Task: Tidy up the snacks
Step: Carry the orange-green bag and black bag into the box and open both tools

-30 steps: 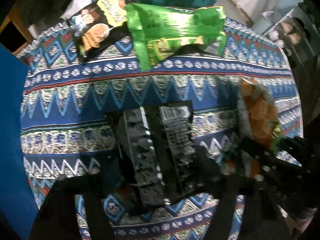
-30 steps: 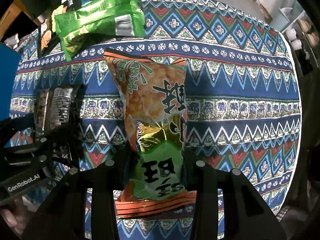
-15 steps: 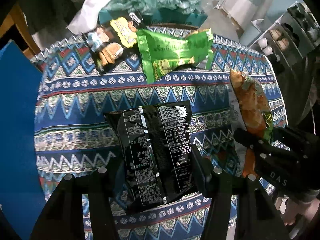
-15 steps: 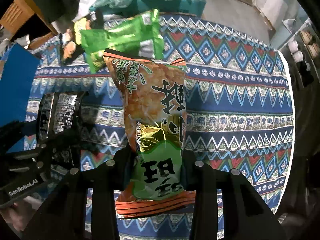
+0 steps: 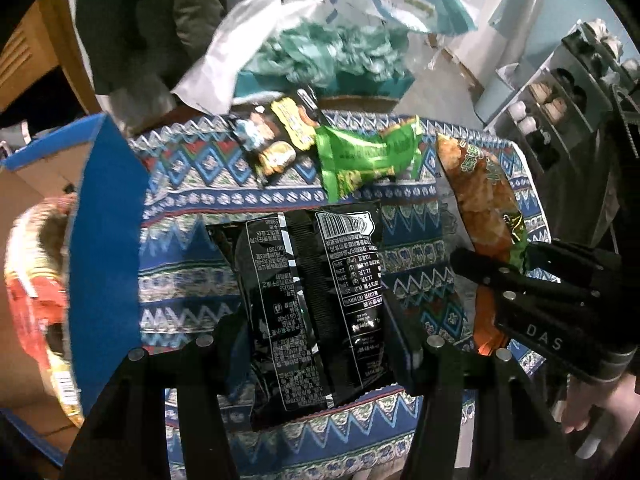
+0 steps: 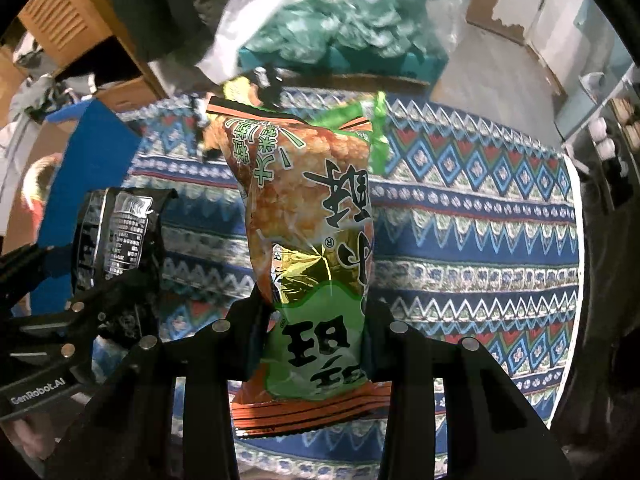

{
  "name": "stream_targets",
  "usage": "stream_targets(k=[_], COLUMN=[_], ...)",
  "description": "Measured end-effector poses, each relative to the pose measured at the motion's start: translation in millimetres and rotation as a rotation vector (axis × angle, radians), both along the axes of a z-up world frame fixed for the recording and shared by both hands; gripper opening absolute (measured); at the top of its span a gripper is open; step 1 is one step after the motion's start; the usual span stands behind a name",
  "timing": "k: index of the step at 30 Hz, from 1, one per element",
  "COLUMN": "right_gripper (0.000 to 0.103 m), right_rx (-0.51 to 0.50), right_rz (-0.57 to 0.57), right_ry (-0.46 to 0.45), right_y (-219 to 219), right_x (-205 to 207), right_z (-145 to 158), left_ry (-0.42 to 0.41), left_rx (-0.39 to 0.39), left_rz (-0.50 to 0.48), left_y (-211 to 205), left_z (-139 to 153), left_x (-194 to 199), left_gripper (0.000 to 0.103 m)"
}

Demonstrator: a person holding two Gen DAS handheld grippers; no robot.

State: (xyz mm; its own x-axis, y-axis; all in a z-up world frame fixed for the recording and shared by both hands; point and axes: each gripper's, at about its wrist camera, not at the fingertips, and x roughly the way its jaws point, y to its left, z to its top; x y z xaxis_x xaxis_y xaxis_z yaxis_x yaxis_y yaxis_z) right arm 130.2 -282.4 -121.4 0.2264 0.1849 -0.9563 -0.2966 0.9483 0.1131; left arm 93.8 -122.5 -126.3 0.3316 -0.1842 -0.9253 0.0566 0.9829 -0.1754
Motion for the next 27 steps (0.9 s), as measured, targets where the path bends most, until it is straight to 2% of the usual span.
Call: stream_targets(k=[14,27], right_gripper=[0.036,0.036], right_rx=[0.083,0.13], right_rz=[0.082,0.181], right_ry=[-0.048,-0.066], right_y=[49,115], right_x=[-11,-14], right_z=[38,60], left_ry=[-0.075,-0.112], left_rx=[-0.009,-0.01], left_rz=[0.05,0.122], left_y=[55,110], left_z=[43,61], left_x=[-19,-35], left_gripper=[0.059,0.059])
